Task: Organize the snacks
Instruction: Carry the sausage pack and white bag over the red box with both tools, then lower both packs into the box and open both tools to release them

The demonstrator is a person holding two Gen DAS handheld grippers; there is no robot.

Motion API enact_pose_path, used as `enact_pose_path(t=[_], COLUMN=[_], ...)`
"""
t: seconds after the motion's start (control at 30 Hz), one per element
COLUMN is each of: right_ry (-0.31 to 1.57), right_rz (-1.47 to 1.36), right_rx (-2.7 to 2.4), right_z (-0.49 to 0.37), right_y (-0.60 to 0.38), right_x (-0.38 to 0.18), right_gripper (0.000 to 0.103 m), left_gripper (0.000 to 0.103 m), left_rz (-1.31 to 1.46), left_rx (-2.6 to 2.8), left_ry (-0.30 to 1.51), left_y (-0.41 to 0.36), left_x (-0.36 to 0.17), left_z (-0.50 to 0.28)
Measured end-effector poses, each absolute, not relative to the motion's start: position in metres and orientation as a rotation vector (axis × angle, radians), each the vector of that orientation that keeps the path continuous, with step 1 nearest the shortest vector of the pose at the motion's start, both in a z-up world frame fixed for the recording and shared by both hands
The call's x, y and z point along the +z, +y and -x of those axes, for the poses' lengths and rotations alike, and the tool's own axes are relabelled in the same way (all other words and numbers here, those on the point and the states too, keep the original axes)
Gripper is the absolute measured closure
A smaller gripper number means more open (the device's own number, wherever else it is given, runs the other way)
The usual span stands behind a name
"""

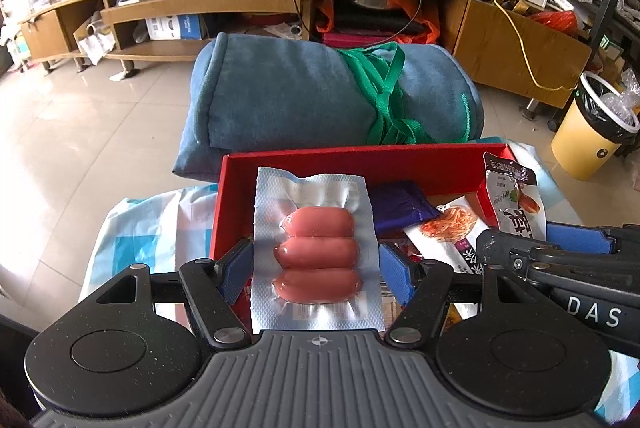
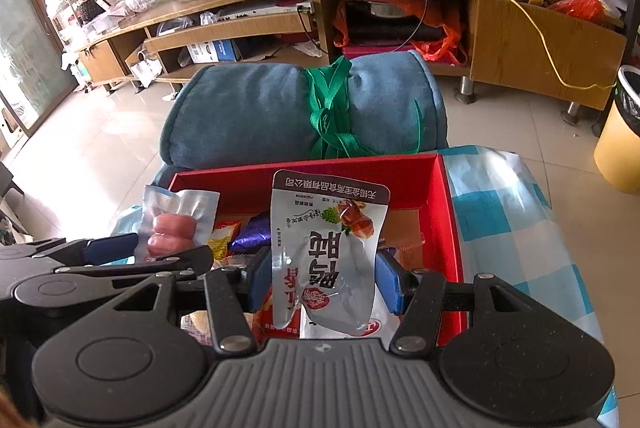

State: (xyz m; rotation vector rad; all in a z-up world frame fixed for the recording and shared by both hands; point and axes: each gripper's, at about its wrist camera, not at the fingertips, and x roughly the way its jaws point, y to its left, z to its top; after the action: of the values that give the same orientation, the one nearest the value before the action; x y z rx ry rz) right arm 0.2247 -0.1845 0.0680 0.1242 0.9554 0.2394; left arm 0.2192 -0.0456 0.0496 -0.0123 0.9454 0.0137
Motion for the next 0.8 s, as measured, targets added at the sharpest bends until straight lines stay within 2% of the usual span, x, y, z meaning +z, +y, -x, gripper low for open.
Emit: enact_pose_path(t=[0.8], right_ry=[1.01], right_rz=[-0.106], right_rx=[0.224], right_z=[-0.236], right_y=[-0.18], right_x=[0.05], right_gripper=[0.053], left_gripper=[0.03], left_rz=[0.0], left_rx=[0.04], left_ry=[0.994], left_y=[-0.048], left_x=[0.03], left_z=[-0.229])
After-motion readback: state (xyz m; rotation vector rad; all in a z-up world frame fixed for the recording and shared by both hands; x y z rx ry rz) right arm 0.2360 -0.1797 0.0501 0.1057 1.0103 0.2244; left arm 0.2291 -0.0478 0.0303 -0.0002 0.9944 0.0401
